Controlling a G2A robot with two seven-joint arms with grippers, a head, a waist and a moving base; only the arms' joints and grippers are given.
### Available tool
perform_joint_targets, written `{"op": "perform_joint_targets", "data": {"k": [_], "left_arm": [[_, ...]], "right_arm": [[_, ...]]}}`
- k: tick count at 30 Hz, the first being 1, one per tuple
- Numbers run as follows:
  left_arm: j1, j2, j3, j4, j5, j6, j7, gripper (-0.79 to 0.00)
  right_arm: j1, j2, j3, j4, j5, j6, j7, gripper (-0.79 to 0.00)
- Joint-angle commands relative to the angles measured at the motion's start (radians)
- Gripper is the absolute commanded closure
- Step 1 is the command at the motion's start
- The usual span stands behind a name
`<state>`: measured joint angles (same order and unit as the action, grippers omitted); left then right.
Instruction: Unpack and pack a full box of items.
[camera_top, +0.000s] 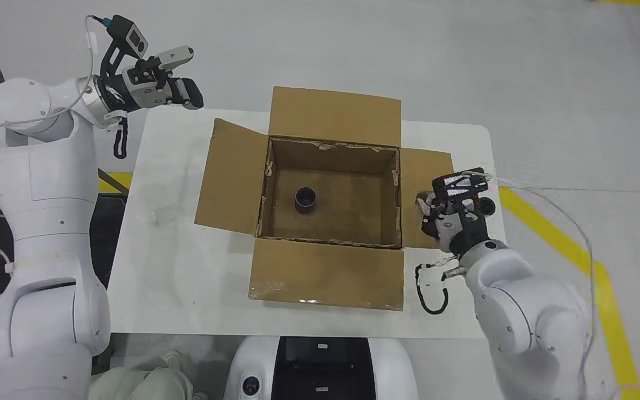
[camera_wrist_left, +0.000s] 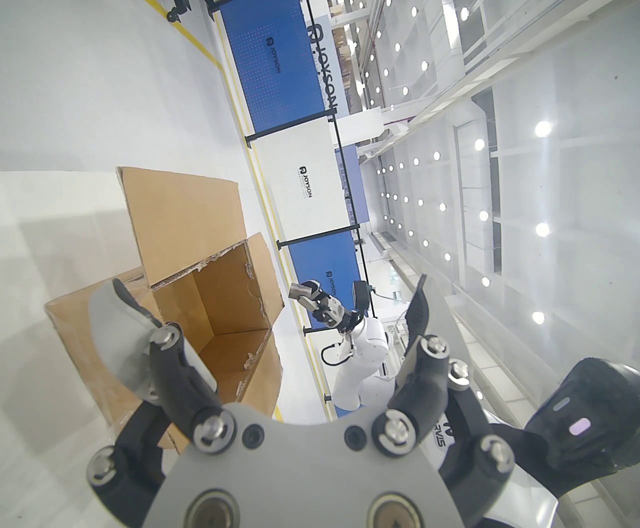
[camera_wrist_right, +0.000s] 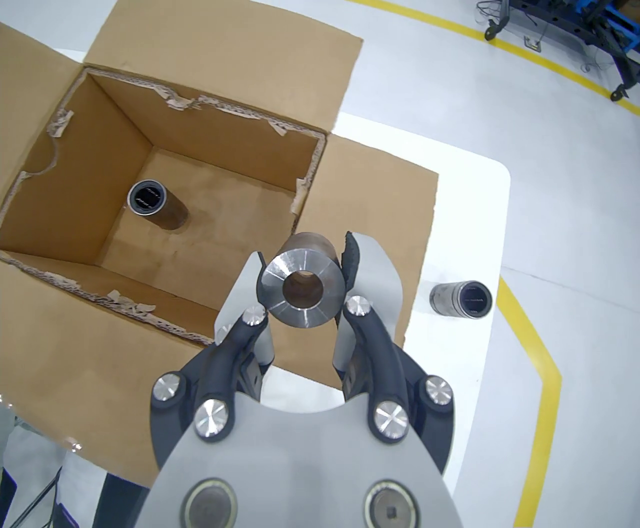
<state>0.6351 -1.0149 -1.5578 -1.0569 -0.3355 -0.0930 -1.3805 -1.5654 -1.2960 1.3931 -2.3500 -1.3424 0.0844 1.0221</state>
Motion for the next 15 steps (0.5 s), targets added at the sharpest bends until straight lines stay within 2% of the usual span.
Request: {"op": "perform_joint_targets", "data": {"k": [1,15], "left_arm": [[0.0,0.0,0.0,0.0,0.0,0.0,0.0,-0.785],[0.0,0.0,0.0,0.0,0.0,0.0,0.0,-0.785]], "right_arm": [[-0.025,0.002,0.034,0.0,0.002,0.012,-0.014,0.0],[-0.184,0.007,0.225,0.0,0.064,0.07,-0.061,0.0]]}}
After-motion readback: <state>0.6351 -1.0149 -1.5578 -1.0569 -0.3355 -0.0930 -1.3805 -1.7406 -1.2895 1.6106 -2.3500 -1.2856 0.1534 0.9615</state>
